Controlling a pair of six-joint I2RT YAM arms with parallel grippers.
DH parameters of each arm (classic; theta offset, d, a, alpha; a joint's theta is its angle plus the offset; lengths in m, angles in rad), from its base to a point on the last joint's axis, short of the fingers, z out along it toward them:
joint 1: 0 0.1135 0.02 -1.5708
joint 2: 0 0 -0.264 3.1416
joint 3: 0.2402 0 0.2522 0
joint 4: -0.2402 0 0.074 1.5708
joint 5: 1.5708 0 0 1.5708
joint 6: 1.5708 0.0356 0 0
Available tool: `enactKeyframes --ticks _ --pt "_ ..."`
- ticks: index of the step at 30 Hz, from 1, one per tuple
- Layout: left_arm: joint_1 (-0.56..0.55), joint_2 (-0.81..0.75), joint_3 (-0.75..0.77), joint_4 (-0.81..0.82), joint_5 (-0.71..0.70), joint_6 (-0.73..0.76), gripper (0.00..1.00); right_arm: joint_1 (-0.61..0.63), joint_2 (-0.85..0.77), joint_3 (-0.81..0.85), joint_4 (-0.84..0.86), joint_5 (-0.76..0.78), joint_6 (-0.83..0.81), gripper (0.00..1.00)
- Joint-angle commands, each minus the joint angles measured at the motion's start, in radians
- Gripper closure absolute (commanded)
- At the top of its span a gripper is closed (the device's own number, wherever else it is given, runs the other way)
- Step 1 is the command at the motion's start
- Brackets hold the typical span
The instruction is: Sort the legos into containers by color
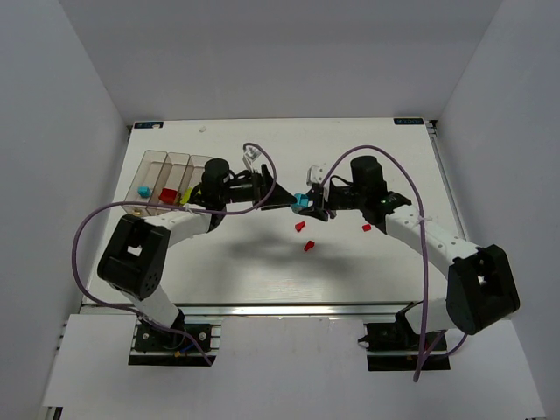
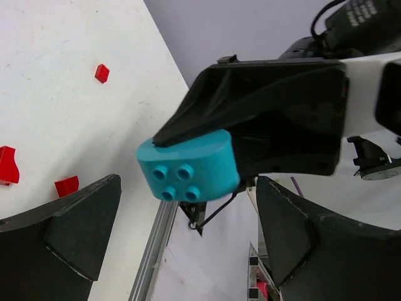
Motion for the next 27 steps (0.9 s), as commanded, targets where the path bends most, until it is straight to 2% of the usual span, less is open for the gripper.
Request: enactKeyframes --ticks 1,6,18,27 --pt "-0.009 0.006 0.003 0.028 -0.017 -0.010 0.02 0.017 -0.001 0.023 0.051 0.013 0.035 1.00" --pt "-0.029 0.033 0.017 0.046 -0.020 -0.028 0.02 0.029 0.004 0.022 0.057 0.000 0.053 1.00" --pt "-0.048 0.098 0.025 0.238 0.032 -0.181 0.02 0.053 0.010 0.006 0.108 0.002 0.090 1.00" --pt "-0.048 0.127 0.000 0.364 0.072 -0.292 0.10 0.050 0.008 -0.006 0.146 0.052 0.107 1.00"
